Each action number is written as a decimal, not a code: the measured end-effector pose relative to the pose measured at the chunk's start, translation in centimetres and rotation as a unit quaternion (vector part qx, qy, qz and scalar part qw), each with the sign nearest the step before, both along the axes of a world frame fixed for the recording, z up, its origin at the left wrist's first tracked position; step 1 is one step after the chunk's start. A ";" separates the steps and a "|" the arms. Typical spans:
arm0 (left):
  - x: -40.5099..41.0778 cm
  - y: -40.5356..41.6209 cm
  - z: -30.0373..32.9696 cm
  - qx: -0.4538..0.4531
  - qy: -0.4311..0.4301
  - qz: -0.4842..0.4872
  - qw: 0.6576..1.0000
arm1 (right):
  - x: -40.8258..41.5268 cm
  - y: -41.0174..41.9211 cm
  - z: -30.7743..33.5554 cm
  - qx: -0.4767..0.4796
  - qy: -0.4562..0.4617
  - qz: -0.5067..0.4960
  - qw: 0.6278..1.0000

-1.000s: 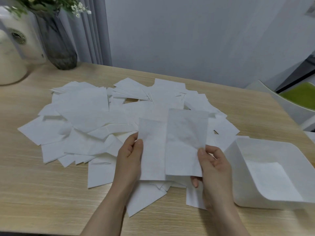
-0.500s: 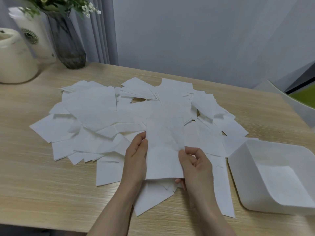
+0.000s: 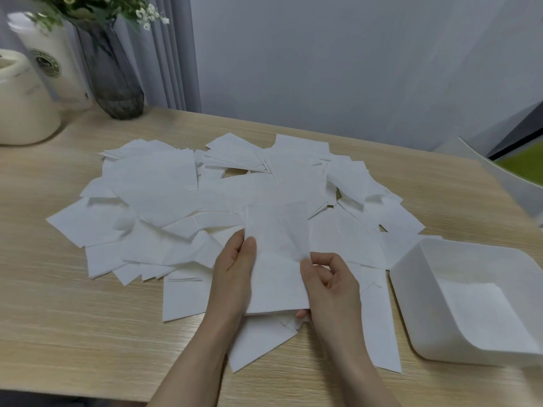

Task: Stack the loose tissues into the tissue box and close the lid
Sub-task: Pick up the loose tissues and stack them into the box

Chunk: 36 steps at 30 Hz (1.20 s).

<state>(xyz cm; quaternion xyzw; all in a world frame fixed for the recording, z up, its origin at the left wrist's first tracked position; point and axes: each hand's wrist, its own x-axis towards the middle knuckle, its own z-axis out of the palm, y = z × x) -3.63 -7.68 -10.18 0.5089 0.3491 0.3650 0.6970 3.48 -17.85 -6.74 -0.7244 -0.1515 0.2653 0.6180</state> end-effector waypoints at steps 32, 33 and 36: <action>-0.5 0.2 0.0 0.006 -0.006 0.051 0.999 | 3.4 -1.7 -1.1 -0.021 -0.083 -0.073 0.994; -0.5 0.2 0.1 0.003 -0.007 0.056 0.998 | 4.1 -1.9 -1.3 -0.039 -0.102 -0.080 0.991; -0.4 0.1 0.1 -0.005 -0.010 0.064 0.998 | 5.5 -2.5 -1.7 -0.128 -0.135 -0.059 0.981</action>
